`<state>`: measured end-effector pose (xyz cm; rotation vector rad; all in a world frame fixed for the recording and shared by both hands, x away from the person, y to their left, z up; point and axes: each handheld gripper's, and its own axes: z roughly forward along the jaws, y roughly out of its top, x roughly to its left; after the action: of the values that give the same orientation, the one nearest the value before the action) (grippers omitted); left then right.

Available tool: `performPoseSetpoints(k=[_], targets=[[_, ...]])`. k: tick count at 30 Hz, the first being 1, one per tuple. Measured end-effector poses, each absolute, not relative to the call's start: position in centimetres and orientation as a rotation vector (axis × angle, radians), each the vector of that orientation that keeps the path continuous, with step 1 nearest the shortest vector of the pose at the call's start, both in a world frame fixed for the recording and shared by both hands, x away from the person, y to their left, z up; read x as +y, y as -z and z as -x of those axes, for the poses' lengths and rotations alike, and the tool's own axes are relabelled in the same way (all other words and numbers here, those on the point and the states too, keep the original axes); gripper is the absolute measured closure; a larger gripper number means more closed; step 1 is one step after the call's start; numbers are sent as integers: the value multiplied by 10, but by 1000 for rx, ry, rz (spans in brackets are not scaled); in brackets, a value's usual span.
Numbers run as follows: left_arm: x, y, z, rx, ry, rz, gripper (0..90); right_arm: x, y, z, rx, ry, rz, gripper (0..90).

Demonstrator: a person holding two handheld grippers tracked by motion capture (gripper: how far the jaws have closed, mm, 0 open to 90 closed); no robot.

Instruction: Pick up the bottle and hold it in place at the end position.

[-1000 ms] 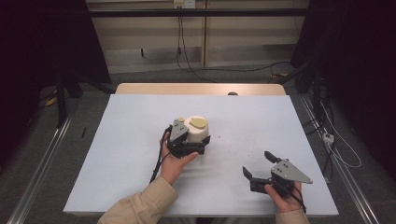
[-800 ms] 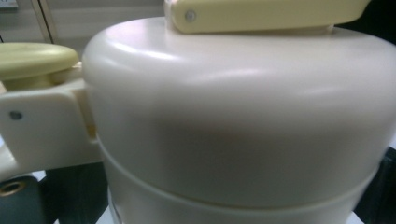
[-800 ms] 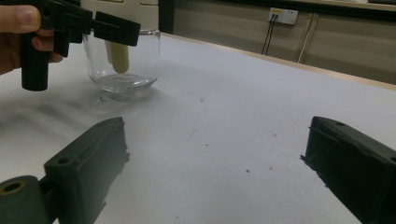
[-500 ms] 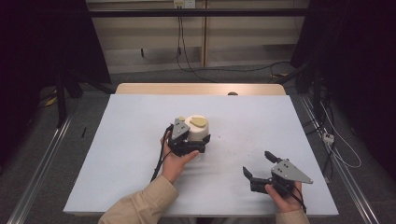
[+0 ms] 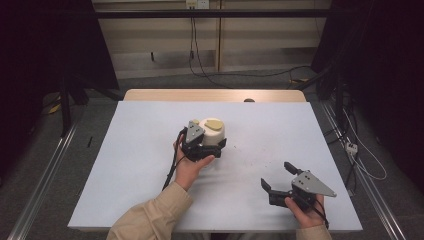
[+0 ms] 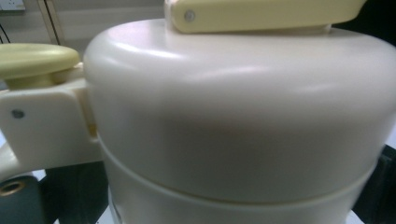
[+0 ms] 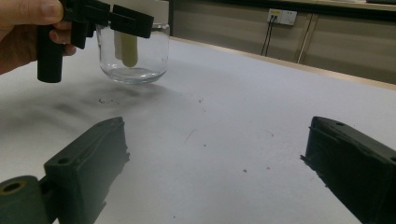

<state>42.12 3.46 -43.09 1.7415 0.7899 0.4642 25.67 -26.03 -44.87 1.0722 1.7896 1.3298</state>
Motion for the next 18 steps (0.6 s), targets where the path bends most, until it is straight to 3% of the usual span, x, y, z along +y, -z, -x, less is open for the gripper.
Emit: performPoseSetpoints(k=[18], targets=[[37,437,-431,836,-482,-1736,52,-260,449,-257,1784,-1336,-1079,47]])
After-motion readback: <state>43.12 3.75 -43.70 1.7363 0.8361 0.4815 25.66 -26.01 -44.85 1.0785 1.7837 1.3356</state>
